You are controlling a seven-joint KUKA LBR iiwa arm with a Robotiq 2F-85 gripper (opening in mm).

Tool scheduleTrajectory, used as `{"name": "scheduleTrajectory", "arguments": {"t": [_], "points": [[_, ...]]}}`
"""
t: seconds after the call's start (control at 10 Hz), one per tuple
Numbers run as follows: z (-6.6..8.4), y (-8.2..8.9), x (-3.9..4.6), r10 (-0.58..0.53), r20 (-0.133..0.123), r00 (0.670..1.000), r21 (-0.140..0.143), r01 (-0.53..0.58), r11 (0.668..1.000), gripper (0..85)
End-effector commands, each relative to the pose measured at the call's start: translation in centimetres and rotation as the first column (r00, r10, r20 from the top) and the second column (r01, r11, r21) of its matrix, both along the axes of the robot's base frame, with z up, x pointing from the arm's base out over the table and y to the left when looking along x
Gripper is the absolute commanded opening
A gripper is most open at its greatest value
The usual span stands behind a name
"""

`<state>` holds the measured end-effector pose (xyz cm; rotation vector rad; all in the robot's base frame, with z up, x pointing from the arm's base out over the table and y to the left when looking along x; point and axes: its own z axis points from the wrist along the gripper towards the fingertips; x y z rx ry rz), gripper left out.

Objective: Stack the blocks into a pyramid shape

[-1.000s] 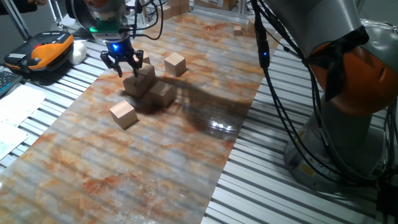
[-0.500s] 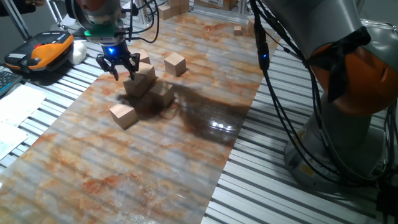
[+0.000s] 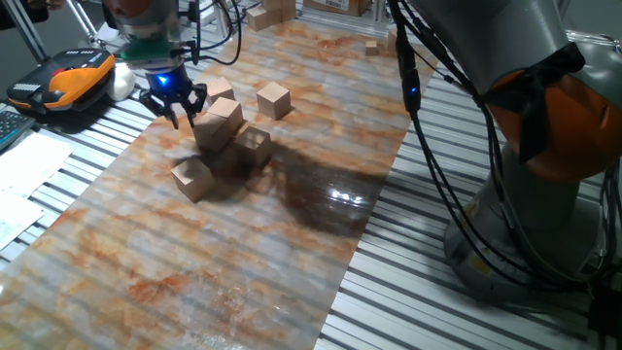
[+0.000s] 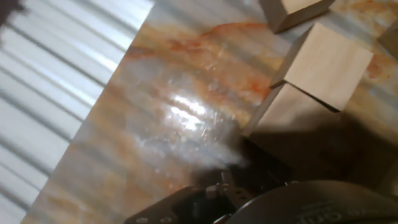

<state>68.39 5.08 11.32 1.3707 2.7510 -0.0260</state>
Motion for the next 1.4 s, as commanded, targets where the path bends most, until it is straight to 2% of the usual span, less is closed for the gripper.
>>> {"name": "scheduleTrajectory", "arguments": {"t": [0.0, 0.1, 0.3, 0.4, 0.6, 0.7, 0.8, 1.0, 1.1, 1.2, 1.3], "points": [[-0.1, 0.3, -0.07, 0.149, -0.001, 0.989, -0.004, -0.149, 0.989, 34.0], [-0.3, 0.5, -0.25, 0.192, -0.003, 0.981, -0.006, -0.192, 0.981, 34.0], [-0.6, 0.9, -0.48, 0.274, 0.006, 0.962, 0.025, -0.274, 0.961, 34.0], [-0.7, 1.1, -0.54, 0.299, 0.005, 0.954, 0.021, -0.299, 0.954, 34.0], [-1.1, 1.6, -0.22, 0.351, -0.021, 0.936, 0.015, -0.351, 0.936, 34.0], [-1.2, 1.9, -0.2, 0.36, -0.024, 0.933, 0.016, -0.36, 0.933, 34.0], [-1.1, 2.0, -0.24, 0.361, -0.012, 0.932, 0.034, -0.36, 0.932, 34.0], [-1.0, 2.7, 0.02, 0.304, -0.052, 0.951, -0.007, -0.305, 0.952, 34.0], [-1.1, 3.0, 0.09, 0.31, -0.064, 0.949, -0.03, -0.312, 0.949, 34.0], [-1.0, 3.2, 0.08, 0.335, -0.074, 0.939, -0.039, -0.338, 0.94, 34.0], [-1.0, 3.2, 0.04, 0.329, -0.059, 0.943, -0.016, -0.33, 0.944, 34.0]]}}
